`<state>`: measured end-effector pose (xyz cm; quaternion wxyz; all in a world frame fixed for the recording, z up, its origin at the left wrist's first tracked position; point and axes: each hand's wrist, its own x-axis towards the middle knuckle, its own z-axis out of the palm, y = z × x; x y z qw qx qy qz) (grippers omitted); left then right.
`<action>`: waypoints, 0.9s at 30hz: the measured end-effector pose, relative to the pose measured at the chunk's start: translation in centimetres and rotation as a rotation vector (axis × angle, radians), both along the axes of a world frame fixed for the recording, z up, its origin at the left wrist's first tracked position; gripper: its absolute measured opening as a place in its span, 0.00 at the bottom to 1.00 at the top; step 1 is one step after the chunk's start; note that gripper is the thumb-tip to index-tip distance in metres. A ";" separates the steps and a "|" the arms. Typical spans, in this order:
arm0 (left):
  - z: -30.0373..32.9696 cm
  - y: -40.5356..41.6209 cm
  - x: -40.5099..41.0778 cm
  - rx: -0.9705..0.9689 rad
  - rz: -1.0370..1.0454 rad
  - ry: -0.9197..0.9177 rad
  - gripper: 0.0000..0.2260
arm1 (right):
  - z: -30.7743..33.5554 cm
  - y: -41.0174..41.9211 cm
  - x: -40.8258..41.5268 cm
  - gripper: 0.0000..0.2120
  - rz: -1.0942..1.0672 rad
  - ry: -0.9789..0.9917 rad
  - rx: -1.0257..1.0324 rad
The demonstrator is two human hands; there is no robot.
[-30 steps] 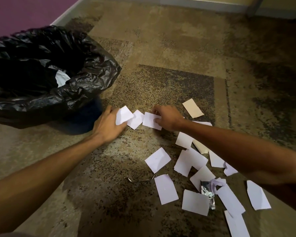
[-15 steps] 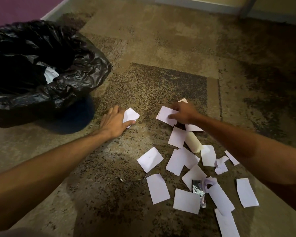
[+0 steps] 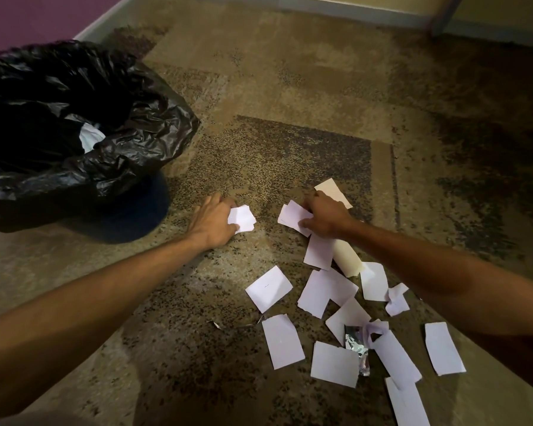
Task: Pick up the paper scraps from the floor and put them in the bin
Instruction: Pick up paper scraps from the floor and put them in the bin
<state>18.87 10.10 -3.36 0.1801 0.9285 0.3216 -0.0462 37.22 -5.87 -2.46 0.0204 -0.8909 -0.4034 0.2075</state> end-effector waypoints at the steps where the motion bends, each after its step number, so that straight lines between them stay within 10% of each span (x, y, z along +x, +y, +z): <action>1: 0.1 -0.1 0.0 -0.011 0.004 -0.027 0.24 | 0.0 0.1 -0.1 0.21 0.004 0.009 0.006; 27: 10.4 -1.3 -3.0 0.032 -0.024 -0.442 0.12 | 12.6 2.0 -1.2 0.12 0.034 0.155 0.333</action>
